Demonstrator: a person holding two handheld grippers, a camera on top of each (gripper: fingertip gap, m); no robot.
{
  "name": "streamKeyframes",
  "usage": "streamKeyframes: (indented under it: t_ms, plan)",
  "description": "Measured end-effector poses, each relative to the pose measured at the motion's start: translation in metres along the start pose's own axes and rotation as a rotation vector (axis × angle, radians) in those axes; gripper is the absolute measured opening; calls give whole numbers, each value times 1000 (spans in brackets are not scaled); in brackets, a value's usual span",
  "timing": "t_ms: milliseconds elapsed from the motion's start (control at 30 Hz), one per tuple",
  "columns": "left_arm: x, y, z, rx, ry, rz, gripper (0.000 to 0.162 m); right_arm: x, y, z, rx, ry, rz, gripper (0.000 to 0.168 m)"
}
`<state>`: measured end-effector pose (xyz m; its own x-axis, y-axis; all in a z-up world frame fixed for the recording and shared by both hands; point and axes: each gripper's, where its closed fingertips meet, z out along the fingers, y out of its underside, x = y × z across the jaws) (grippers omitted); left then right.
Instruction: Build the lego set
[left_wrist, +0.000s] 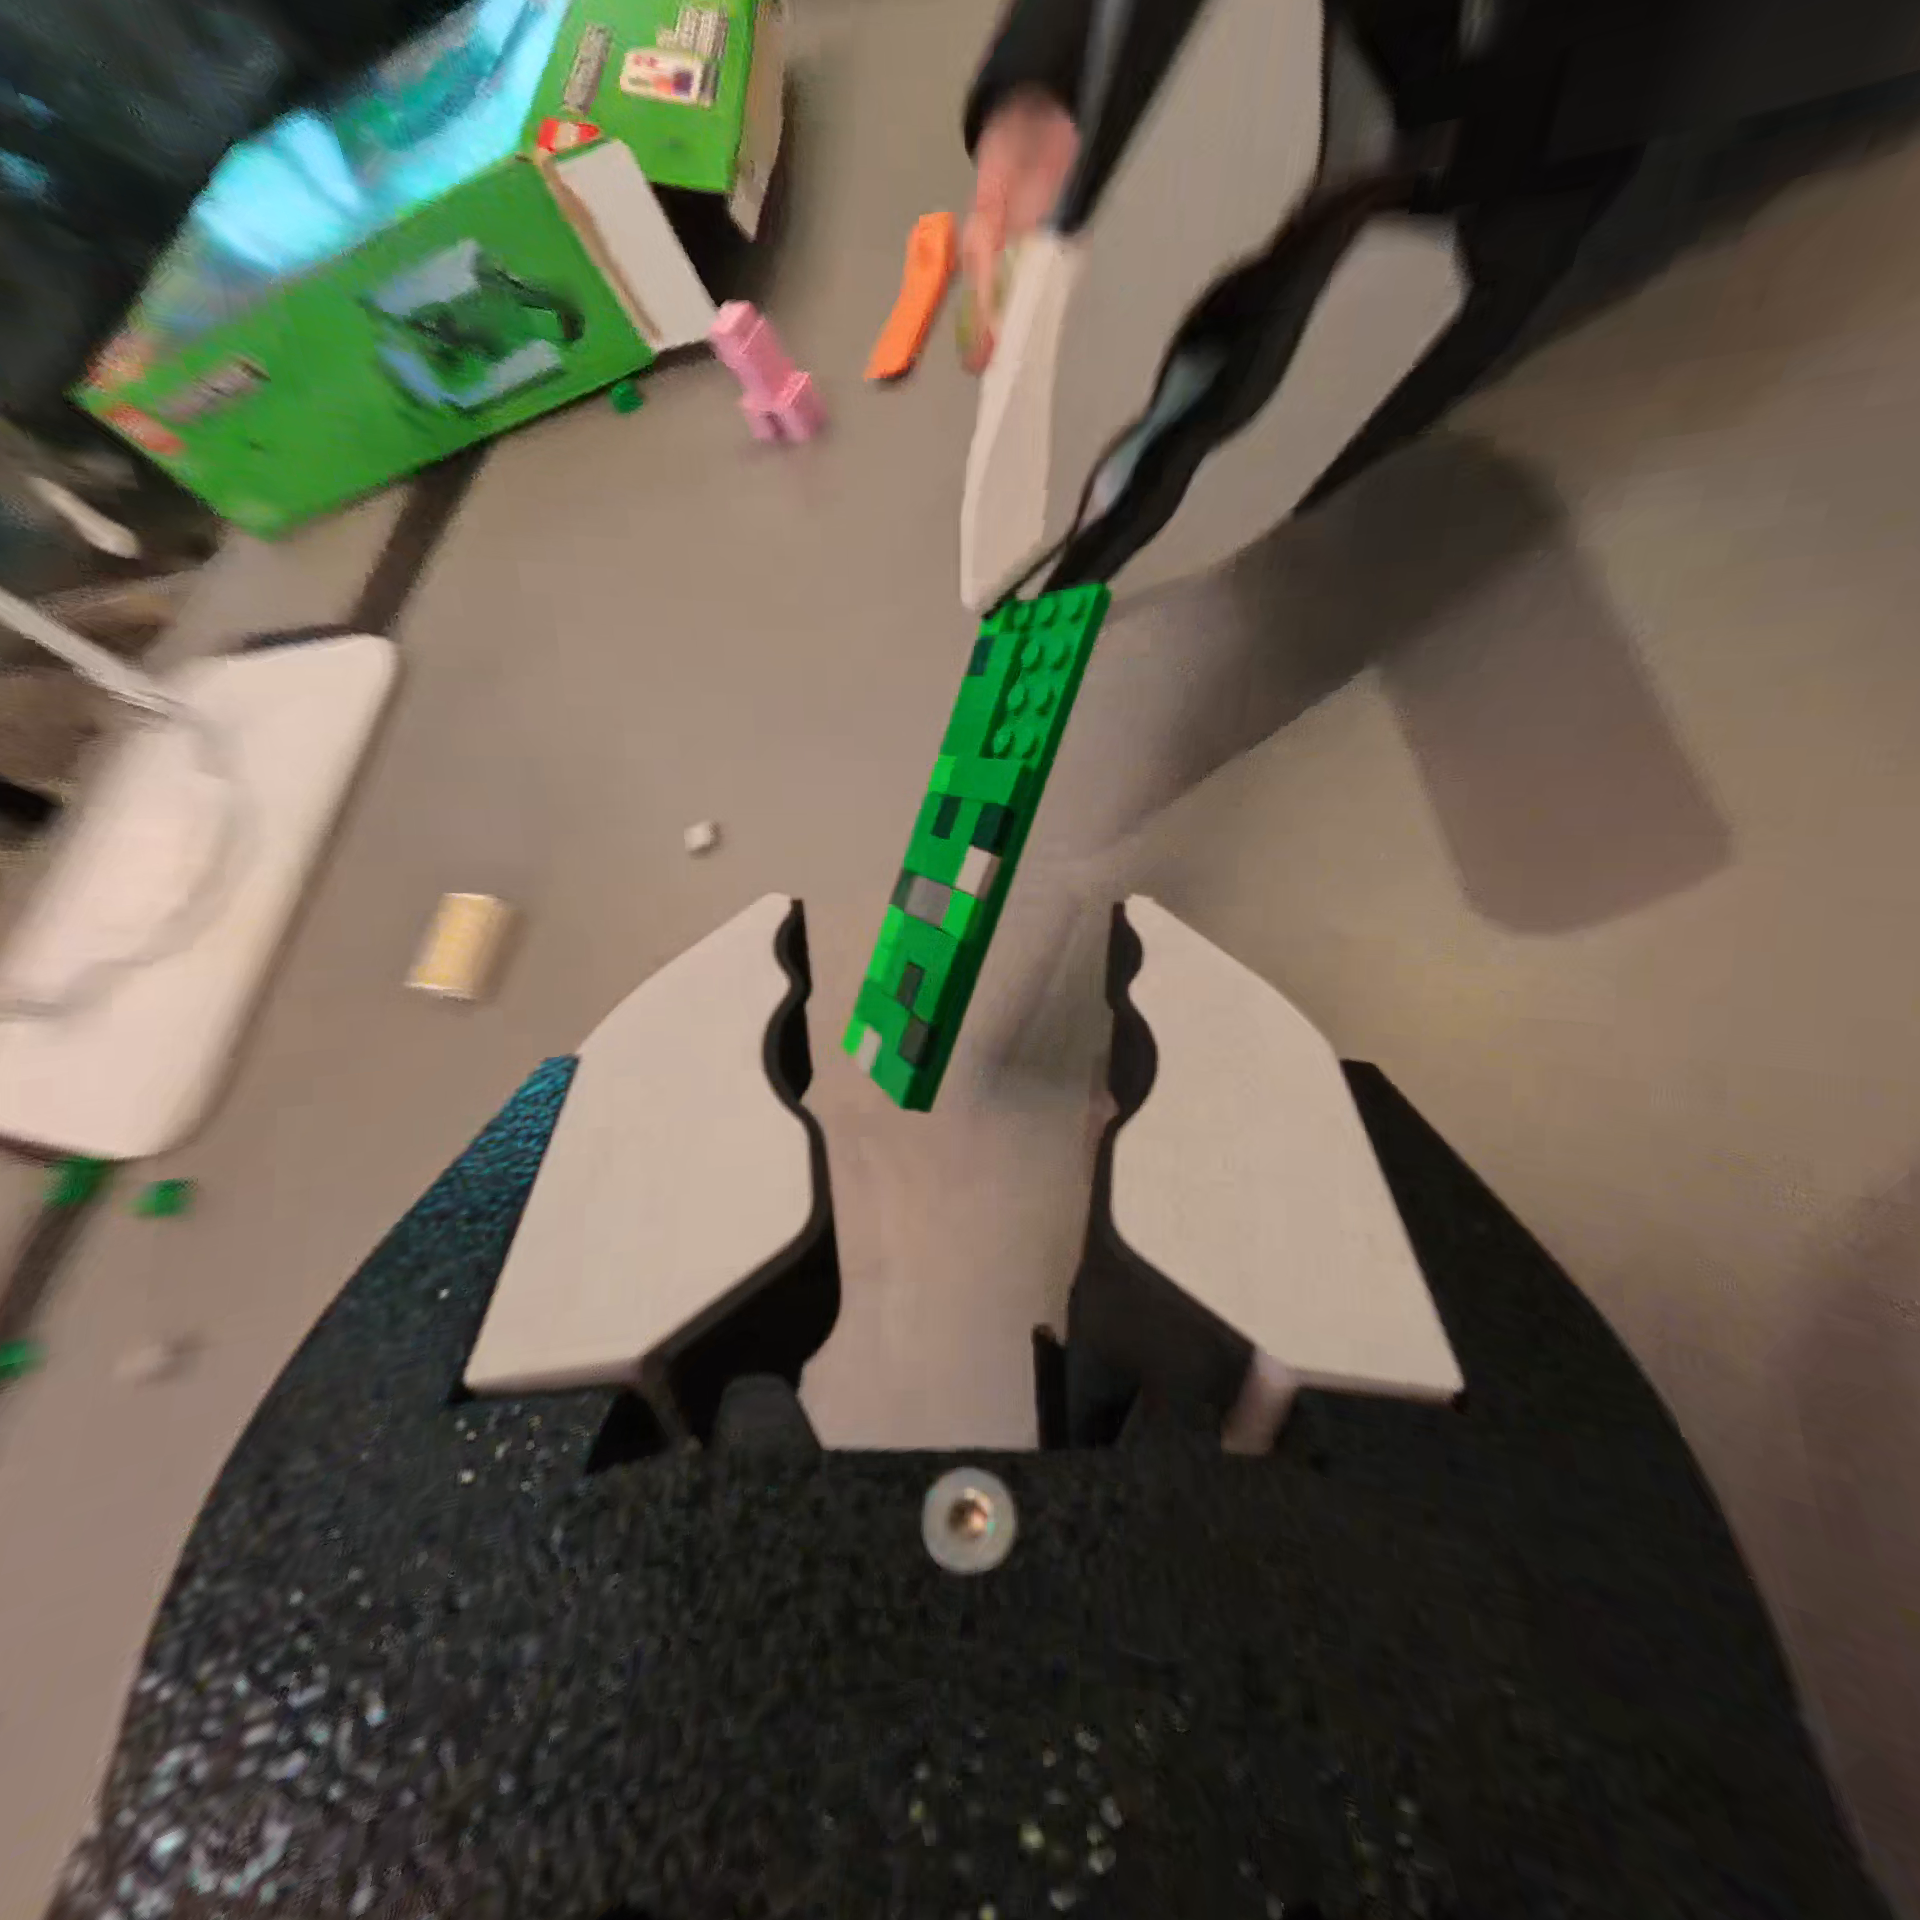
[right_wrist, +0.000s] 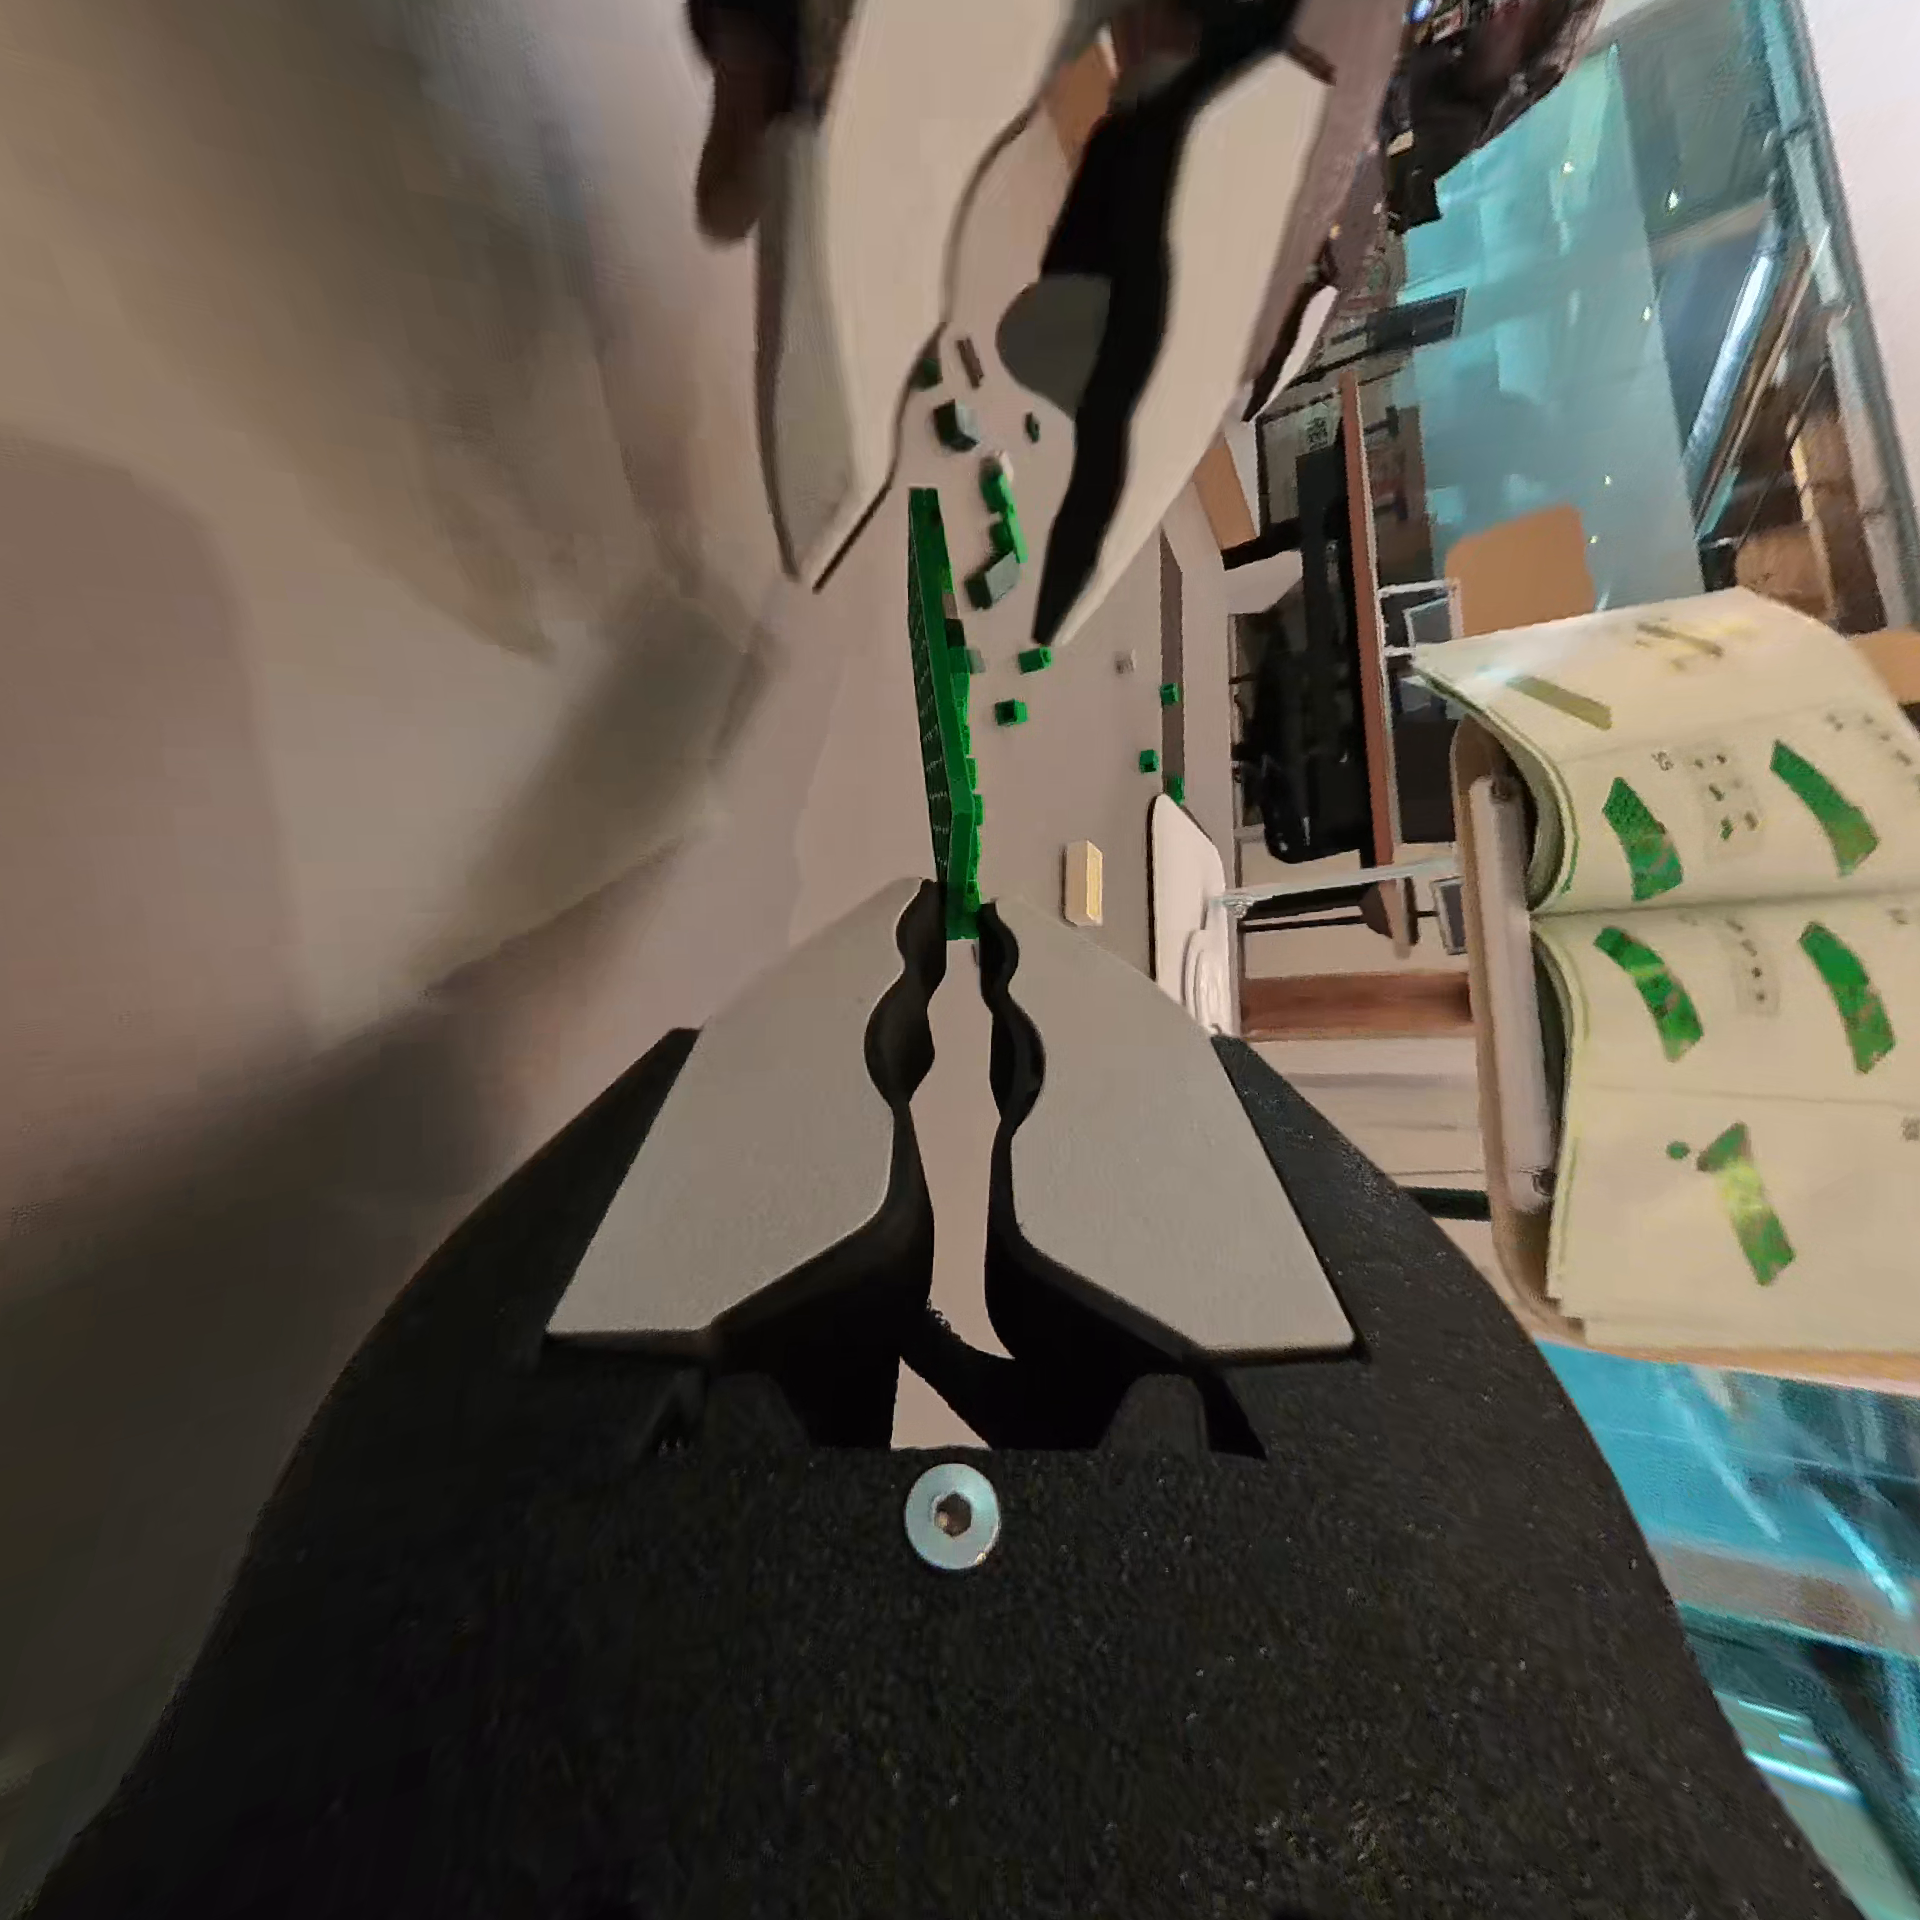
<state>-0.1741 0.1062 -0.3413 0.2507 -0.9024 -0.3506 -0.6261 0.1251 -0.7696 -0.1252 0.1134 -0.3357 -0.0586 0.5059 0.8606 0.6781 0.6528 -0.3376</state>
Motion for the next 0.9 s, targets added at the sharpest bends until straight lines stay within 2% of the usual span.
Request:
streamKeyframes:
  t_ms: [33, 133, 167, 233, 267, 400, 433, 600, 633, 667, 700, 767, 833, 900]
  plan:
    - [-3, 4, 2, -53, -68, 94, 49, 2, -3, 1, 10, -1, 28, 6]
    - [-8, 16, 9, -176, -177, 253, 26, 10, -12, 0, 56, -8, 89, 7]
    - [-11, 15, 10, -183, -216, 275, 6, 13, -19, -2, 96, -10, 121, 7]
    - [-16, 4, 5, -105, -271, 302, 6, 26, -32, -10, 220, 33, 213, 8]
    - [-15, -5, 0, -22, -260, 277, 6, 33, -38, -16, 293, 39, 275, 17]
    - [0, -50, -26, 373, -104, 139, 6, 35, -55, -24, 462, -81, 445, 36]
    - [3, -54, -30, 419, -78, 132, 6, 36, -61, -26, 501, -77, 444, 31]
    - [20, -58, -28, 448, 3, 190, 6, 36, -81, -24, 558, -77, 398, 23]
    - [22, -59, -27, 444, 6, 197, 6, 33, -84, -24, 571, -95, 392, 20]
    - [22, -59, -27, 447, 4, 193, 6, 31, -86, -25, 587, -110, 380, 9]
    - [21, -60, -29, 458, 4, 181, 6, 31, -87, -25, 597, -102, 381, 8]
    - [12, -61, -30, 469, -32, 118, 10, 35, -83, -20, 566, -77, 383, 6]
    - [-3, -59, -29, 462, -107, 38, 37, 52, -66, -9, 458, 51, 362, 6]
    - [-23, -53, -31, 440, -207, -61, 63, 75, -41, 4, 264, 257, 252, 6]
